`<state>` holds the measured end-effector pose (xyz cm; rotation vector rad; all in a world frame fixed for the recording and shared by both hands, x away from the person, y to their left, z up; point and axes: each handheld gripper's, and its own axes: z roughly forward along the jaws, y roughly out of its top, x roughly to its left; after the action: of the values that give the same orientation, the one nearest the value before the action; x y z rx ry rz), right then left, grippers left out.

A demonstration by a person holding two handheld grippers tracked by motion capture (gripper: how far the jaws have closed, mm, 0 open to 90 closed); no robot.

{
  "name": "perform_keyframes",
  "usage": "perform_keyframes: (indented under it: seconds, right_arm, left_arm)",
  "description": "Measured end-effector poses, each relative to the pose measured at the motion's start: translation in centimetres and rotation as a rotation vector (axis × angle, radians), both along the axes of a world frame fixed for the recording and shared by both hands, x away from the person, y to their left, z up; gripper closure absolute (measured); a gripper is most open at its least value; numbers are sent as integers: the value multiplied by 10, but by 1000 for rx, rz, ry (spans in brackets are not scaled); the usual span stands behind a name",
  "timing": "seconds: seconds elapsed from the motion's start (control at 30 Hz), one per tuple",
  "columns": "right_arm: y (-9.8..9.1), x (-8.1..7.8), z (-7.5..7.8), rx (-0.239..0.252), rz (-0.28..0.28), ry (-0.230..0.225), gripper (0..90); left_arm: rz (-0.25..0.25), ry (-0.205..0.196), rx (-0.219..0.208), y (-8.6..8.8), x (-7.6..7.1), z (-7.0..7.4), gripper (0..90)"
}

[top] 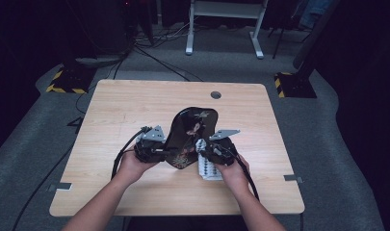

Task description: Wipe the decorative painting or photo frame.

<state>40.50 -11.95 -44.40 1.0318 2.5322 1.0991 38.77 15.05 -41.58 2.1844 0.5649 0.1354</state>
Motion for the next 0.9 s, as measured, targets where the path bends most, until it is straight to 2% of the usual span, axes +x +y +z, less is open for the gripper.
perform_keyframes:
  seconds: [0.2,0.27,0.47,0.53,0.63,0.67,0.77,0.9]
  right_arm:
    - [-7,3,32,56,-18,-67,771]
    - [-7,3,31,63,-21,-69,771]
    - [-7,2,-2,43,-24,-10,771]
    - [-6,1,-7,35,-24,0,771]
    - [-5,1,-4,17,-22,1,771]
    - [-5,2,1,16,-21,-11,771]
    - [-10,5,21,47,-32,-51,771]
    - [-12,7,29,60,-39,-66,771]
  left_arm:
    - [1,3,-1,0,0,0,774]
    - [1,2,0,0,0,0,773]
    - [4,-1,4,0,0,0,771]
    - [3,0,2,0,0,0,772]
    - [3,0,2,0,0,0,773]
    - [3,0,3,0,0,0,773]
    - [4,1,2,0,0,0,773]
    - [4,1,2,0,0,0,773]
